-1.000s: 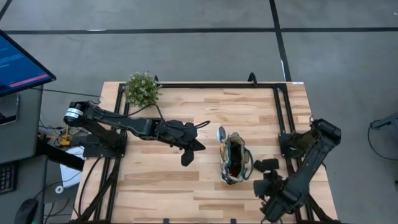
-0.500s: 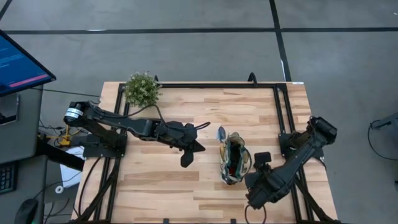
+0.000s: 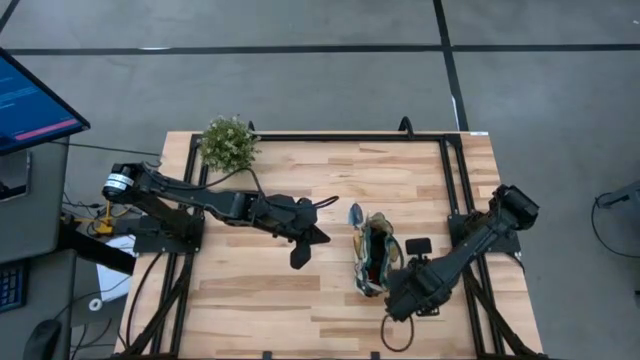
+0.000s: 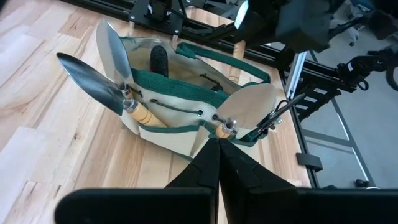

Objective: Pick & Place Garden tools in Gardening bag
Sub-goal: Put the yellow trowel into the yellow gardening bag

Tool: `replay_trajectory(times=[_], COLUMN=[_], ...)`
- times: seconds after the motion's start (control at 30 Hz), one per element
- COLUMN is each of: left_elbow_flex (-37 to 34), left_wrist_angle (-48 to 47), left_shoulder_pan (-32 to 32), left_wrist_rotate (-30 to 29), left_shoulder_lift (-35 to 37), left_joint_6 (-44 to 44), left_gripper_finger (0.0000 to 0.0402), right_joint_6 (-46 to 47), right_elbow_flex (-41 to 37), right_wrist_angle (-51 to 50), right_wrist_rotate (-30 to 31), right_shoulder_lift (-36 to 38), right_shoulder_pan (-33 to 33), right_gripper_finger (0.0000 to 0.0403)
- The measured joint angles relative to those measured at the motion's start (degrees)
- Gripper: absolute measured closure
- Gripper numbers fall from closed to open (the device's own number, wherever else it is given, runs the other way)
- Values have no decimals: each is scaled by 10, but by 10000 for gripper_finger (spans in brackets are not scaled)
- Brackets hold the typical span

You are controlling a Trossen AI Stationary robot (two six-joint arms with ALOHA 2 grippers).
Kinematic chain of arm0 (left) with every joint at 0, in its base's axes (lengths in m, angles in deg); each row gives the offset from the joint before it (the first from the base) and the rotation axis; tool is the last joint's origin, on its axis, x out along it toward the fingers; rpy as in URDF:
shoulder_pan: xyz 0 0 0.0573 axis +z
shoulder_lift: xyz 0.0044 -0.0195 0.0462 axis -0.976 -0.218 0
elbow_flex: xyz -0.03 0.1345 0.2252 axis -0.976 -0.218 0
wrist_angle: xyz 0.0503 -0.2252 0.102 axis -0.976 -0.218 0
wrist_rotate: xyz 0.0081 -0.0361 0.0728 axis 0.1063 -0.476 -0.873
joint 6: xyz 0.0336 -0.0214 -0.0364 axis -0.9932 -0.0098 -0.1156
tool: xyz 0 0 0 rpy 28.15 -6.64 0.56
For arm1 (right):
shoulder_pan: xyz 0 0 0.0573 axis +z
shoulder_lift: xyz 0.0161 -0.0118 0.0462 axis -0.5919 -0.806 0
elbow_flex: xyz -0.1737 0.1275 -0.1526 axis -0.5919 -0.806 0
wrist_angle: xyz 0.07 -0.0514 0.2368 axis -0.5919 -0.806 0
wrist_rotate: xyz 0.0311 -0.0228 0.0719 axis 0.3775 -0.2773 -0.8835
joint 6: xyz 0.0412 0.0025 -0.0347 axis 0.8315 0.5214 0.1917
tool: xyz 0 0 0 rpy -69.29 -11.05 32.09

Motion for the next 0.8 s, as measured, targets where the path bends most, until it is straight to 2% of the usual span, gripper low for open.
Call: replay_trajectory(times=[0.17,0.3,0.8], left_elbow_flex=[0,0,0], left_wrist_angle=[-2,-4,-13], left_shoulder_pan=[0,0,0], left_wrist_rotate=[9,13,13], left_shoulder_lift=[0,0,0], left_joint_6=[-1,-1,-3], left_gripper_finger=[400,400,400], right_joint_6=[-22,-24,-6], right_elbow_flex=[0,0,0], right_wrist_angle=[0,0,0], right_wrist_rotate=[-46,-76,-101], right_shoulder_lift=[0,0,-4], right_shoulder_pan=[-25,-18,-29], right_gripper_finger=[358,358,355])
